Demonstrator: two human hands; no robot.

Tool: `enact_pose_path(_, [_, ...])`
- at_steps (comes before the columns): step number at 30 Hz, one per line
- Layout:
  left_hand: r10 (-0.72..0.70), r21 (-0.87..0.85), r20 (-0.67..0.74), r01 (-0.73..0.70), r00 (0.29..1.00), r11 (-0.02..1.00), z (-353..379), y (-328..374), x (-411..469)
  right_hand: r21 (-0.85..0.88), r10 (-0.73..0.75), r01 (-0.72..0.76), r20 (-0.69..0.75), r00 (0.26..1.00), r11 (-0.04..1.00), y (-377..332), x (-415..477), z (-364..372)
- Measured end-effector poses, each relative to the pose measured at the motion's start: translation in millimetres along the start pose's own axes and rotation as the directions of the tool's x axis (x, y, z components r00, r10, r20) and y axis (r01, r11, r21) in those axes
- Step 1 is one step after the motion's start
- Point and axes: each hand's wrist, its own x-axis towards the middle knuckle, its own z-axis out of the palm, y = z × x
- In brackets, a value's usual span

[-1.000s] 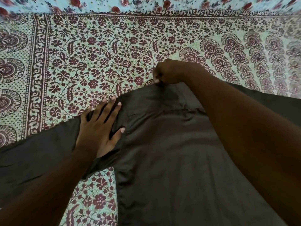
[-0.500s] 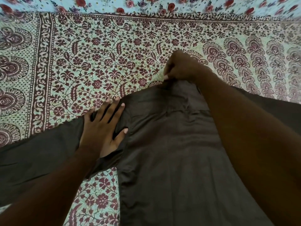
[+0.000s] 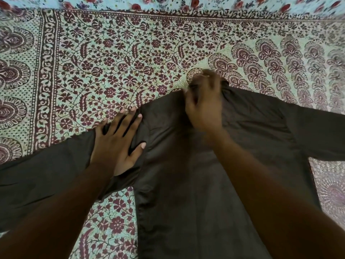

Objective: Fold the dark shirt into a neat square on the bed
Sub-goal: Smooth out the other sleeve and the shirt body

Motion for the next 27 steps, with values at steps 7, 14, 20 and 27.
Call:
enact_pose_path(7, [-0.003,0.018,-0.003,0.003,1.000,1.000,2.1,-0.4,-0.4,-0.517,0.124,0.114,0.403,0.907,0.849,56.1,-52.9,-6.3])
enact_pose_path(14, [-0.014,-0.002,-0.024,0.014,1.000,1.000,1.5,-1.0,0.0,-0.435,-0.105,0.381,0.536,0.838,0.816,44.1,-81.2,-14.6])
enact_pose_path(20, [-0.008,-0.022,-0.009,0.007,1.000,1.000,3.1,0.5,1.1,-0.493,0.071,0.172,0.436,0.897,0.853,42.0,-107.4,-16.8])
enact_pose_path(27, [-0.070,-0.129,0.065,0.078,0.995,0.989,-10.1,14.6,-3.7,-0.374,0.009,0.197,0.484,0.875,0.906,2.4,-181.8,-14.9])
